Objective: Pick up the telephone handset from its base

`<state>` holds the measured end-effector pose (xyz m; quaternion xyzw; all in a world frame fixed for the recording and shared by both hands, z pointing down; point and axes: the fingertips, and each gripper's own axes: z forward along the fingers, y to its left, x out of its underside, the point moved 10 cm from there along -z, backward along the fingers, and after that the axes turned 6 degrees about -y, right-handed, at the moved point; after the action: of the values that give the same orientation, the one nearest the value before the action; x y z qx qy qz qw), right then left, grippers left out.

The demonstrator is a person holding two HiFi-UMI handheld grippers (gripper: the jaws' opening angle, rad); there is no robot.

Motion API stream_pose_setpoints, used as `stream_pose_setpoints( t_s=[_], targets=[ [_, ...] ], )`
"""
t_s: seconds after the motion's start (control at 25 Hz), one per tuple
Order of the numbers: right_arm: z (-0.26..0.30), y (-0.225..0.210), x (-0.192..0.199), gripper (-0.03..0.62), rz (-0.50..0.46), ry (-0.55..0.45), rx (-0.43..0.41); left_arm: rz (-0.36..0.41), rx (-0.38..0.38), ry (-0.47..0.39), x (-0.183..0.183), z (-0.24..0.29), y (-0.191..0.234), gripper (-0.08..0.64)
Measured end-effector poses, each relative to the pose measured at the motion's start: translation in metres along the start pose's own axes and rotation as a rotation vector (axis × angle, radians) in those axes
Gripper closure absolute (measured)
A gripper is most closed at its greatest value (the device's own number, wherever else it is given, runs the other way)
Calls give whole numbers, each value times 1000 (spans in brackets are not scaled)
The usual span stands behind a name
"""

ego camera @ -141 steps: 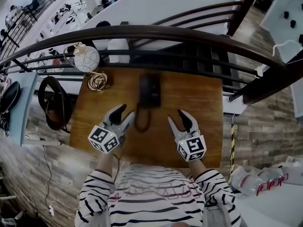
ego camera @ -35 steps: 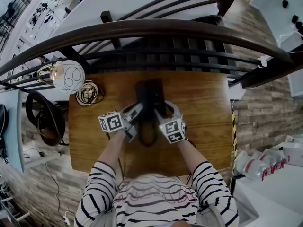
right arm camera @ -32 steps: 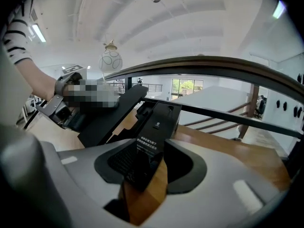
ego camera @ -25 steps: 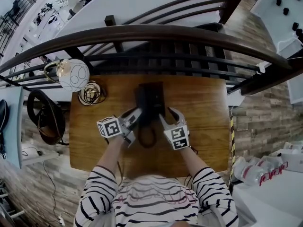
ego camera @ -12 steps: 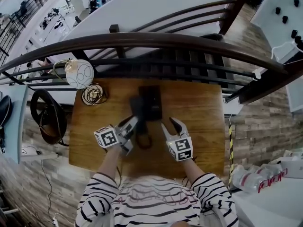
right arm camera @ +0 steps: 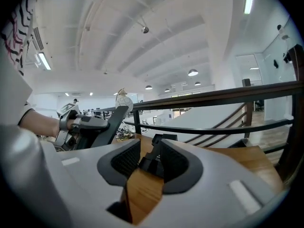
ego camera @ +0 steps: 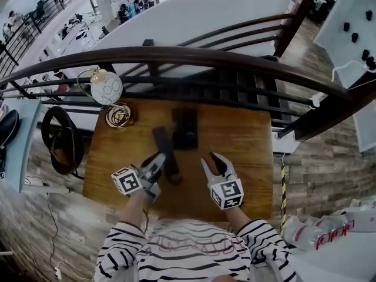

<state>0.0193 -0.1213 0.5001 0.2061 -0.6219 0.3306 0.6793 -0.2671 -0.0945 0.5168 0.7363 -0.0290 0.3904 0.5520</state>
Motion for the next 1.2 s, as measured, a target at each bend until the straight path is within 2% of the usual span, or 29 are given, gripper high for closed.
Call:
stream_pose_setpoints(
  t_s=[0.52, 1.2],
  targets=[
    [-73, 8, -18, 509, 1, -72, -73, 25, -19, -99, 46, -46, -64, 492],
    [-134, 4, -10, 591, 9, -85, -97, 59, -26, -186, 95, -89, -125, 492]
  ],
)
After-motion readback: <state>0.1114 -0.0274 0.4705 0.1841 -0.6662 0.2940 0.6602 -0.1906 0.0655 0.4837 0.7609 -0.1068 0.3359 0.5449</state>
